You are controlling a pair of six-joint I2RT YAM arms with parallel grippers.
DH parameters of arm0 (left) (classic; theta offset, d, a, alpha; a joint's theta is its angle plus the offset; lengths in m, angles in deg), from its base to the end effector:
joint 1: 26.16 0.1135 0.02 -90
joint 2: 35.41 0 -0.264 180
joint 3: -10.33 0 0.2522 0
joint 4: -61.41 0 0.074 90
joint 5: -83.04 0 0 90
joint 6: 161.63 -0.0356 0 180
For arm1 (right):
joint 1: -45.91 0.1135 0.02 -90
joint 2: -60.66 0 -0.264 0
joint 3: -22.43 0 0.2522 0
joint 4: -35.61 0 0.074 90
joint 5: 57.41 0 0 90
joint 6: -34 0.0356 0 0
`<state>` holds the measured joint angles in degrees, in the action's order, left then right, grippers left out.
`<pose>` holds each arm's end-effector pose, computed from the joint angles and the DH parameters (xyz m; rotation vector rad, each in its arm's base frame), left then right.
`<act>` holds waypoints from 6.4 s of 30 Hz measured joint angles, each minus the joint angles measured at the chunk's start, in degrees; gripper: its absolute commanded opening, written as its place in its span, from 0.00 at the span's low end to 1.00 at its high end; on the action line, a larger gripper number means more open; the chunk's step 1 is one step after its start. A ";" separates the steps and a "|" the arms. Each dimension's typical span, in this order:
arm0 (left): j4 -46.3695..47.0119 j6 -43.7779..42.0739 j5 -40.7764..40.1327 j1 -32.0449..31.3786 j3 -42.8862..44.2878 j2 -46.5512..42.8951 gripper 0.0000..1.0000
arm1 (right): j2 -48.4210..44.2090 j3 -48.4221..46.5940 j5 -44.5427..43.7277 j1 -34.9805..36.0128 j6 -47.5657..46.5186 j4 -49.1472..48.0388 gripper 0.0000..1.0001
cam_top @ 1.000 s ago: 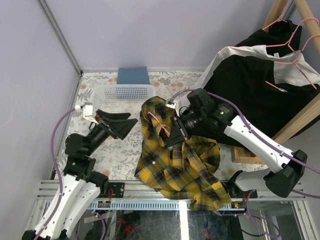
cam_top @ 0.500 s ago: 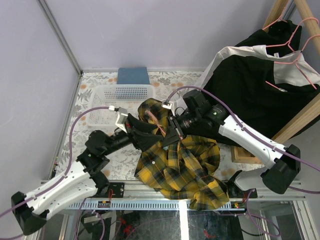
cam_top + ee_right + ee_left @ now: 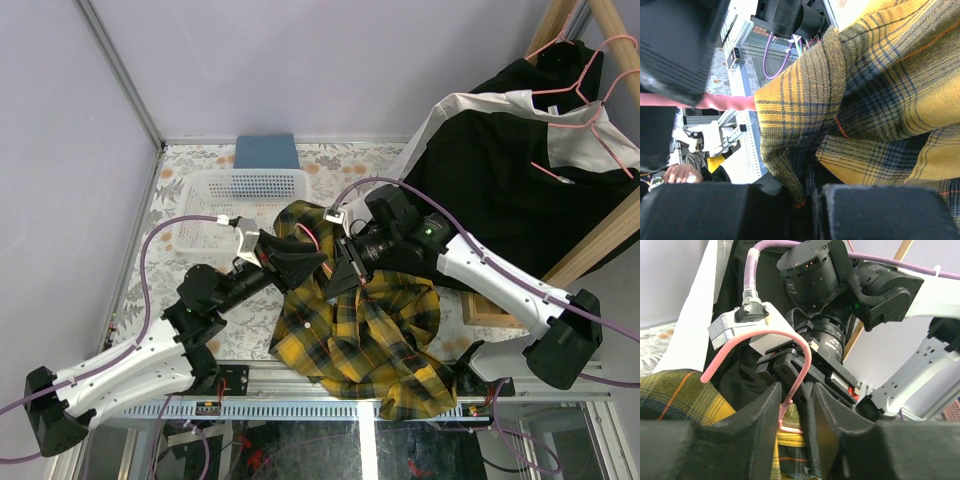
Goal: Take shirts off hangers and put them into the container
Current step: Remove the shirt from the hanger.
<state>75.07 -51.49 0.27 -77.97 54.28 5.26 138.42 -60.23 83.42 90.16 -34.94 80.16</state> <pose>0.1054 -0.1412 0.3318 0.4834 1.2787 -1.1498 0.1882 0.2218 0.3315 -1.0062 2.2405 1.5668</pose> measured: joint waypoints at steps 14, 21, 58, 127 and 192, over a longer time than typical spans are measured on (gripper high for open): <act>-3.45 -3.61 3.30 -0.28 2.62 4.31 0.00 | -3.74 0.20 2.43 0.00 1.44 0.44 0.35; -11.26 -4.33 -2.99 -0.37 7.10 3.74 0.00 | -4.02 -7.06 -9.31 0.33 -4.33 7.26 0.76; -38.71 -0.26 -38.34 -0.66 28.46 12.35 0.00 | -10.71 -7.28 -50.51 1.27 -3.96 1.27 0.40; -43.04 -2.05 -18.10 -1.75 4.37 -22.75 0.00 | -7.06 2.08 -64.63 3.87 1.64 -2.12 0.16; -36.09 -1.86 -22.60 -1.66 3.98 -25.35 0.00 | -39.60 17.27 -44.15 -1.20 -23.98 -13.51 0.86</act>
<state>38.98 -53.34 -22.33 -79.63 58.26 -20.10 98.81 -42.97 39.27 88.96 -58.91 66.65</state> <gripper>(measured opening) 0.036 0.854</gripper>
